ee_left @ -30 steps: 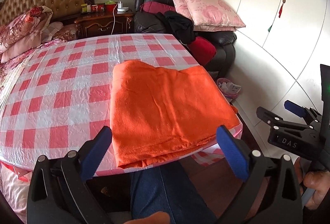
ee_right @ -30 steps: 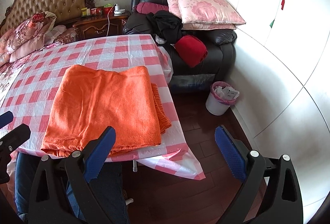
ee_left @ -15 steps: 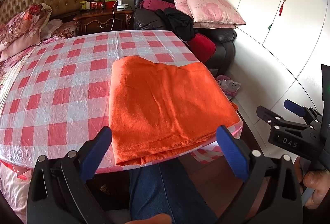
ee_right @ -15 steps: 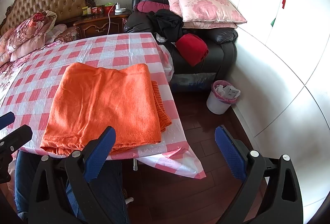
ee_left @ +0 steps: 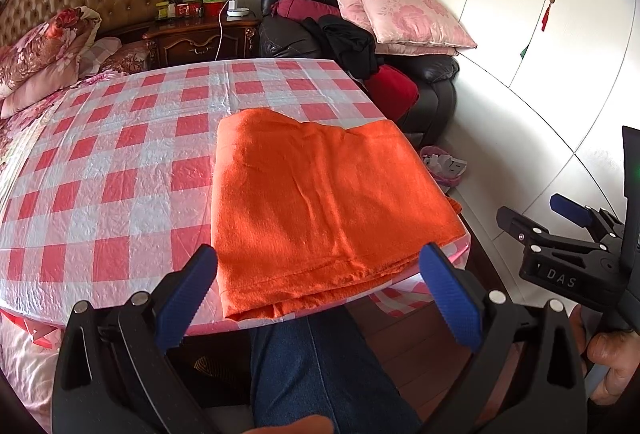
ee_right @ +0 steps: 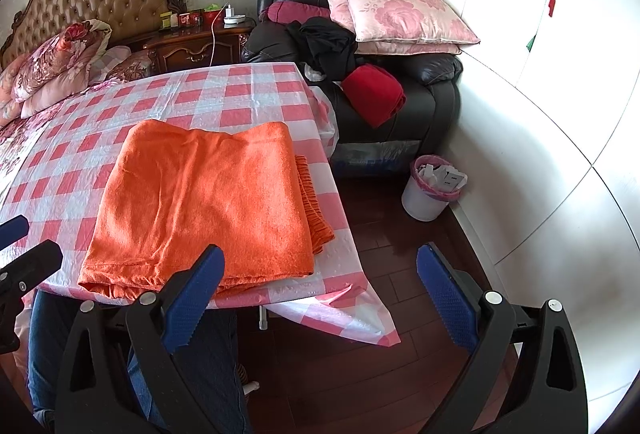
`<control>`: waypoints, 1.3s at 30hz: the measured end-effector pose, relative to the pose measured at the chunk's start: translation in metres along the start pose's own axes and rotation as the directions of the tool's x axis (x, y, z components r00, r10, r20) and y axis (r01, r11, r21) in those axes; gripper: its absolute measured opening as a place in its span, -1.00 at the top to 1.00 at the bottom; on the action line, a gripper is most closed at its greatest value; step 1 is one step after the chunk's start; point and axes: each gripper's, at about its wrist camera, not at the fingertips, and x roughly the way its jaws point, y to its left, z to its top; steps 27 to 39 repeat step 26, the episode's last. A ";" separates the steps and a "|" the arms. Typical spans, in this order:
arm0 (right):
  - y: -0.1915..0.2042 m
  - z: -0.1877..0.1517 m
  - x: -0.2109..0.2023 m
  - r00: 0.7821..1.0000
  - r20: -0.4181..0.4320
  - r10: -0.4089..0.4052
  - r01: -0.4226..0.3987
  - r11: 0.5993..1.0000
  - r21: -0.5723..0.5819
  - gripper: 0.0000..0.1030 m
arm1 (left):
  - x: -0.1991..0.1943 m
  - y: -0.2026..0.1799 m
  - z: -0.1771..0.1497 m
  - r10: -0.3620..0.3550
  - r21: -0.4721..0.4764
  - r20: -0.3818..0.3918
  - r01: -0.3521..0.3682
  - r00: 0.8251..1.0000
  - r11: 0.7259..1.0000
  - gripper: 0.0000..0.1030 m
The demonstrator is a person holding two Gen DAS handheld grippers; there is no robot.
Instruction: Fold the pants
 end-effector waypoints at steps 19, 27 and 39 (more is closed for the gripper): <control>0.000 -0.001 0.002 1.000 -0.004 0.001 -0.001 1.000 0.003 -0.82 | 0.006 -0.007 0.003 -0.044 0.022 0.031 0.043 0.999 0.999 -0.96; -0.001 -0.008 0.018 1.000 -0.011 0.005 -0.005 1.000 0.029 -0.82 | -0.008 0.073 0.015 -0.035 -0.102 0.093 0.044 0.995 0.994 -0.96; -0.001 -0.008 0.018 1.000 -0.011 0.005 -0.005 1.000 0.029 -0.82 | -0.008 0.073 0.015 -0.035 -0.102 0.093 0.044 0.995 0.994 -0.96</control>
